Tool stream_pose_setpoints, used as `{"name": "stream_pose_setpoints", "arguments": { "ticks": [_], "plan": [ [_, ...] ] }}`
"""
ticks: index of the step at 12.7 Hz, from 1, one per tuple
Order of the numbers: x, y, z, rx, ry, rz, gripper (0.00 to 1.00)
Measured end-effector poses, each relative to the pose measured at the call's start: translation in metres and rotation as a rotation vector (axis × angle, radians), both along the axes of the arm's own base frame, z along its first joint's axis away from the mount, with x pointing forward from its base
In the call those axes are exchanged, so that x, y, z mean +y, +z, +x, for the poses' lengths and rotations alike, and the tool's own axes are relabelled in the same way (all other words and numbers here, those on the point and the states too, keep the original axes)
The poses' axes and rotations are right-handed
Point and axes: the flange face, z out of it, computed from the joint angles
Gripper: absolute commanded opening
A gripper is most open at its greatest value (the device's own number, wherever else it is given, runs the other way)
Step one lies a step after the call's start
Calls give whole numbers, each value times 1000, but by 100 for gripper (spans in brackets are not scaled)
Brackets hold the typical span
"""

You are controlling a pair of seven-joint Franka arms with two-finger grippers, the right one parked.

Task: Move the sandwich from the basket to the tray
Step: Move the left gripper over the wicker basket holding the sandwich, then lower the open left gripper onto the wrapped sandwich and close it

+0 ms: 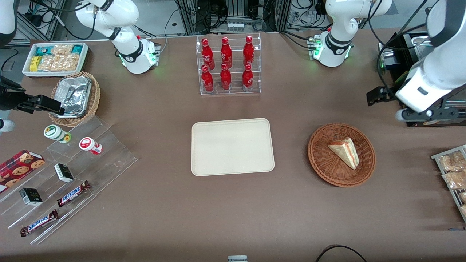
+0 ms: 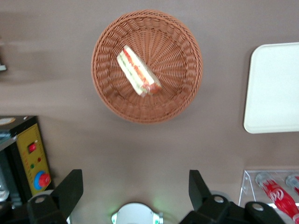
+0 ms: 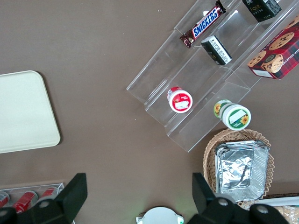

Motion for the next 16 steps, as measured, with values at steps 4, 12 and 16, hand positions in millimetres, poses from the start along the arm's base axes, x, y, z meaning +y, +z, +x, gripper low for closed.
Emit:
{"name": "stream_pose_setpoints", "arguments": {
  "ticks": [4, 12, 16],
  "plan": [
    [-1, -68, 8, -17, -3, -4, 100],
    [-1, -186, -3, -122, -9, -21, 100],
    [6, -216, -9, -137, 68, -16, 100]
  ]
}}
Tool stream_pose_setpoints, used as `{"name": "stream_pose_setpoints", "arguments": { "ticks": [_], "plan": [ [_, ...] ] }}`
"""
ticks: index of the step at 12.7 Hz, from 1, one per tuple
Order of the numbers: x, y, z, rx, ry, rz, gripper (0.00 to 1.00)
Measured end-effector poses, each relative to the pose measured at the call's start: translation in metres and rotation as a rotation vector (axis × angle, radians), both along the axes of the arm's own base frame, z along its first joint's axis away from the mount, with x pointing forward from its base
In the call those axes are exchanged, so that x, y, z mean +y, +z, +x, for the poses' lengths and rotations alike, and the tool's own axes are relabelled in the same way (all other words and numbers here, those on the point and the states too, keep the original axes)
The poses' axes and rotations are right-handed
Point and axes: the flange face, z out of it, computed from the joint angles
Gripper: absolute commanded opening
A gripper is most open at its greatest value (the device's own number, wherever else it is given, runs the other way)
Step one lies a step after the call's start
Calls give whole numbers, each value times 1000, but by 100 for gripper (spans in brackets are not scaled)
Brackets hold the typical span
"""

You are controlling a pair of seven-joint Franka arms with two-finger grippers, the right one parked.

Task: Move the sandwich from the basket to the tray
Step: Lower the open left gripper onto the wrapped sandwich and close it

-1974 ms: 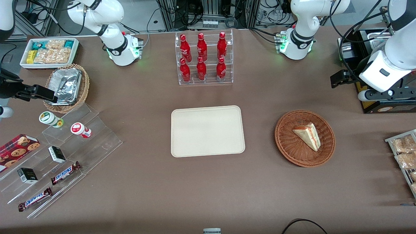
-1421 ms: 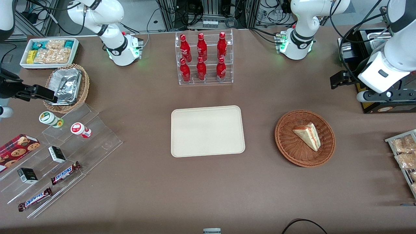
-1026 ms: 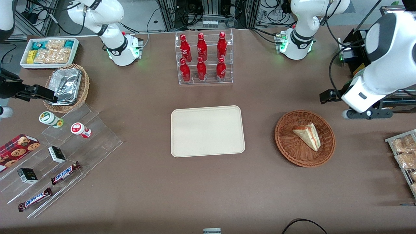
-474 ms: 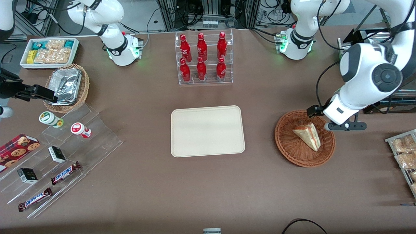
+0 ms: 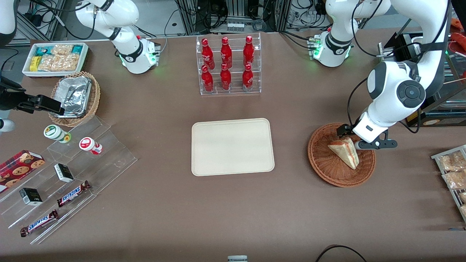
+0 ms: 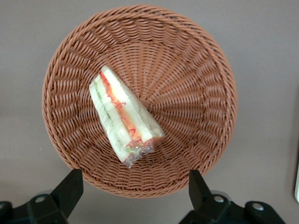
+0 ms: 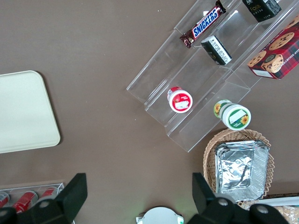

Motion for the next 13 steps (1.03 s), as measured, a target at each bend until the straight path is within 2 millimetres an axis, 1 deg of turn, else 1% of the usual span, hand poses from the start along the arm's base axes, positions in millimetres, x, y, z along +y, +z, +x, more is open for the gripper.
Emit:
{"name": "stream_pose_setpoints", "arguments": {
  "ticks": [2, 6, 8, 10, 13],
  "plan": [
    [5, -4, 2, -8, 127, 4, 100],
    [5, -11, 5, -21, 388, 7, 100],
    [5, -19, 8, -34, 500, 4, 100],
    [5, -27, 7, -26, 539, 7, 100],
    [5, -38, 8, -19, 550, 8, 100]
  ]
}}
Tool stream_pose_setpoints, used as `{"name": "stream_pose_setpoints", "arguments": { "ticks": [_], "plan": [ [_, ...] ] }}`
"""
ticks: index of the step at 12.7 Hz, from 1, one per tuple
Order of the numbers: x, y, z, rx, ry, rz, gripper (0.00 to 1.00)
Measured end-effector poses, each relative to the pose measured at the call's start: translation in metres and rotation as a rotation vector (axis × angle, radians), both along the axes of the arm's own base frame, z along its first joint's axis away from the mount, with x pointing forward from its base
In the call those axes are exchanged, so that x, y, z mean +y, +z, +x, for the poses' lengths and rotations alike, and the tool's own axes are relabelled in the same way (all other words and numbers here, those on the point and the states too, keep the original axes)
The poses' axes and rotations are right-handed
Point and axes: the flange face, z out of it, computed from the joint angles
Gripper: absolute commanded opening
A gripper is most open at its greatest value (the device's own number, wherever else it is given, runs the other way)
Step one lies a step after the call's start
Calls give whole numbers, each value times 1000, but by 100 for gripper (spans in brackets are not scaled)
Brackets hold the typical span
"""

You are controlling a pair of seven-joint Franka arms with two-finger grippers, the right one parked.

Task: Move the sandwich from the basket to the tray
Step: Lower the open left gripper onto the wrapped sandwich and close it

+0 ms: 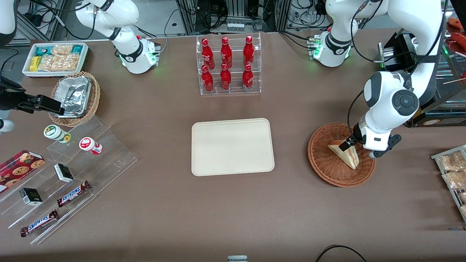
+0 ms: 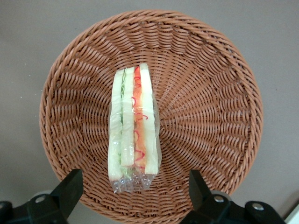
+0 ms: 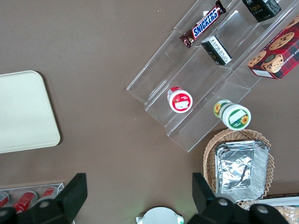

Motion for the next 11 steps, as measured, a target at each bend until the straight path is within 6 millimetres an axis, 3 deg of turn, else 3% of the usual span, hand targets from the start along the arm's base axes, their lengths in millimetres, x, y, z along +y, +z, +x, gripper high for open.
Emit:
{"name": "stream_pose_setpoints", "arguments": {
  "ticks": [6, 8, 9, 11],
  "plan": [
    [-1, -41, 5, -3, 9, -7, 98],
    [0, -50, 5, 6, 12, -7, 61],
    [2, -52, 5, 9, 16, -6, 33],
    [6, -53, 6, 10, 21, -4, 5]
  ]
}}
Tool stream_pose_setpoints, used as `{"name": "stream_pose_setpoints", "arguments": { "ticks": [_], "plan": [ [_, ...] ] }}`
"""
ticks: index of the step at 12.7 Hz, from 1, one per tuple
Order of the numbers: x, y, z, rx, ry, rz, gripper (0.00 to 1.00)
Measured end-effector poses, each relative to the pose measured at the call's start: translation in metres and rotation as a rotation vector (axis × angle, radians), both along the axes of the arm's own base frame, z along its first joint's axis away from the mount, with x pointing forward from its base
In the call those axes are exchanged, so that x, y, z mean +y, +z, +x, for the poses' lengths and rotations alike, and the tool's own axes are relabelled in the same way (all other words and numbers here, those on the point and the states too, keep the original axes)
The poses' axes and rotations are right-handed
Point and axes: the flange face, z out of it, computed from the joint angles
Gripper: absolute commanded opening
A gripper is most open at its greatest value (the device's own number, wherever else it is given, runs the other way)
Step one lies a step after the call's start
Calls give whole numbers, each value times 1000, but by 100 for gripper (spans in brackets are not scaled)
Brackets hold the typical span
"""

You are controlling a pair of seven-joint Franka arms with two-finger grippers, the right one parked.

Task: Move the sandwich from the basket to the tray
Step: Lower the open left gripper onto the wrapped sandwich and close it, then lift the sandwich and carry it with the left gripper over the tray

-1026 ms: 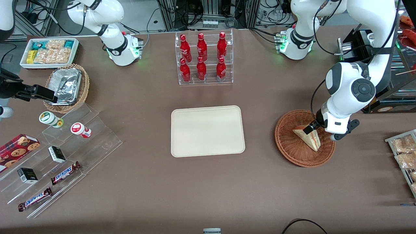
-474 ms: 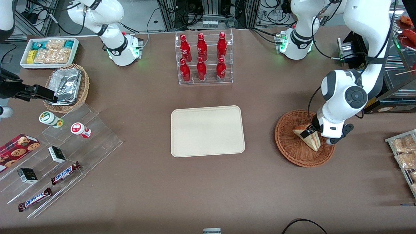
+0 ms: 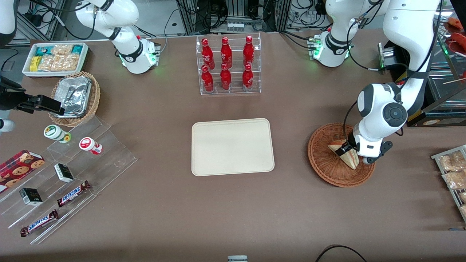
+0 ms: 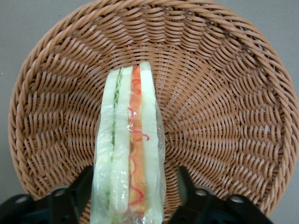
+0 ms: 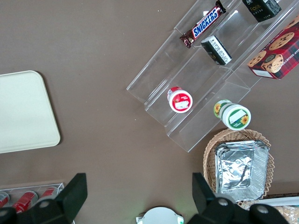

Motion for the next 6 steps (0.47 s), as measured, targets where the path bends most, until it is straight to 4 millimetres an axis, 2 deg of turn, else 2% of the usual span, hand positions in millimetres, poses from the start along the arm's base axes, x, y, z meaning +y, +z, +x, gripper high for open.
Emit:
{"name": "stream_pose_setpoints", "arguments": {
  "ticks": [1, 4, 6],
  "plan": [
    [0, 0, 0, 0, 0, 0, 0],
    [-3, 3, -1, 8, -10, 2, 0],
    [-17, 17, 0, 34, -46, 9, 0]
  ]
}}
